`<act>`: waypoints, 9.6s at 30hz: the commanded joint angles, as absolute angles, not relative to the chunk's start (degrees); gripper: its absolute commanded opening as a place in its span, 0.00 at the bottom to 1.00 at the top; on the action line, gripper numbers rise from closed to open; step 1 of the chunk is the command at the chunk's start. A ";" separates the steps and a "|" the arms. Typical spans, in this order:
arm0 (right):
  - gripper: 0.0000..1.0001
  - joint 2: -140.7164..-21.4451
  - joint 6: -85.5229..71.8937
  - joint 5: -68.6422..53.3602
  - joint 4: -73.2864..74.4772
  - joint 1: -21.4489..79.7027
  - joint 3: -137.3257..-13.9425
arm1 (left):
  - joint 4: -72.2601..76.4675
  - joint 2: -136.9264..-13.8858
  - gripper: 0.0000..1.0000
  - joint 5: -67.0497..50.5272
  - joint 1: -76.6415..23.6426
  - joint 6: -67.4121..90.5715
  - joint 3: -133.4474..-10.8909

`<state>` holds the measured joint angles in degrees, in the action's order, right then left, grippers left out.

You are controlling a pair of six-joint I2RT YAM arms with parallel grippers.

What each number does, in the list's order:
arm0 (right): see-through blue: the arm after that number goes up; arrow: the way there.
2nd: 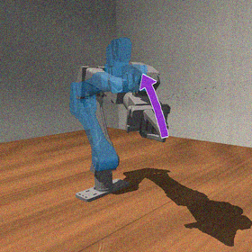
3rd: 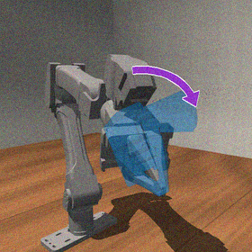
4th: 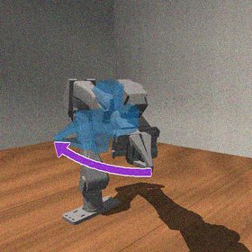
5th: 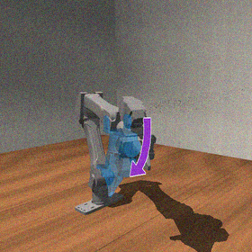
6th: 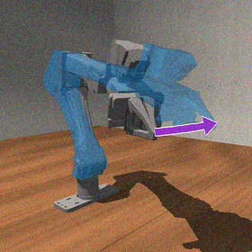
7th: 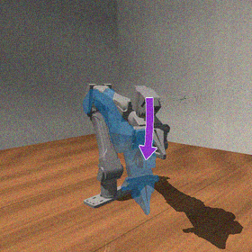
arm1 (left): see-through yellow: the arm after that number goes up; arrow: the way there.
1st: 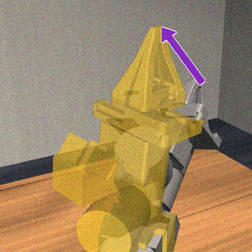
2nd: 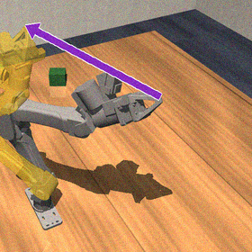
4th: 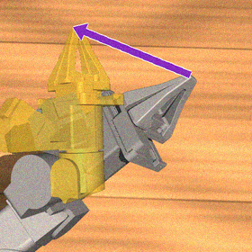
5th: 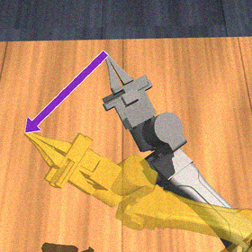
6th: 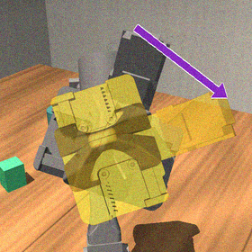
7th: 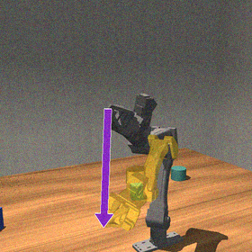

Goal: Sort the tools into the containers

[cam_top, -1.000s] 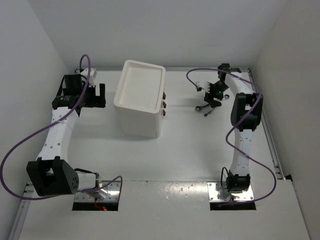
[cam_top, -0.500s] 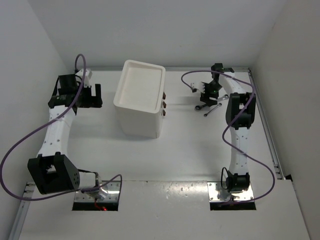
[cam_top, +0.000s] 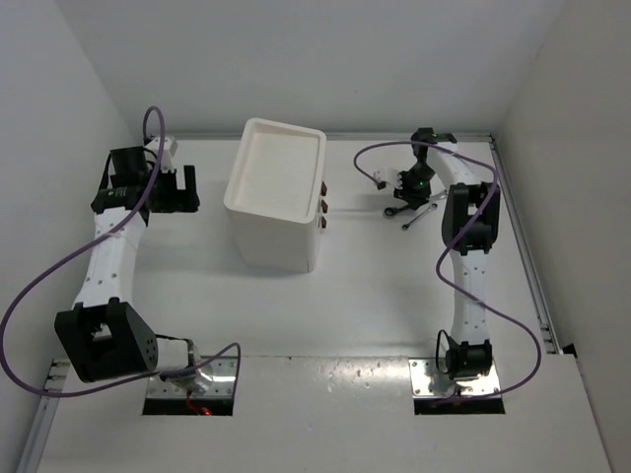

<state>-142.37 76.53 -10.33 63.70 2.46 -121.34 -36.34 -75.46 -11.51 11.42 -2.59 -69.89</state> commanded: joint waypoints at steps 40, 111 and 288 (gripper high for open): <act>0.00 -113.74 34.02 -26.80 53.00 9.32 -87.62 | -34.63 -73.30 1.00 -15.29 12.22 -2.11 -69.96; 0.00 -117.77 -37.62 -18.37 20.74 34.10 -112.94 | -33.05 -71.72 1.00 -13.28 12.22 -1.05 -66.27; 0.00 -129.73 -6.41 -21.45 47.11 27.87 -133.07 | -33.49 -73.56 1.00 -9.84 12.74 1.49 -67.76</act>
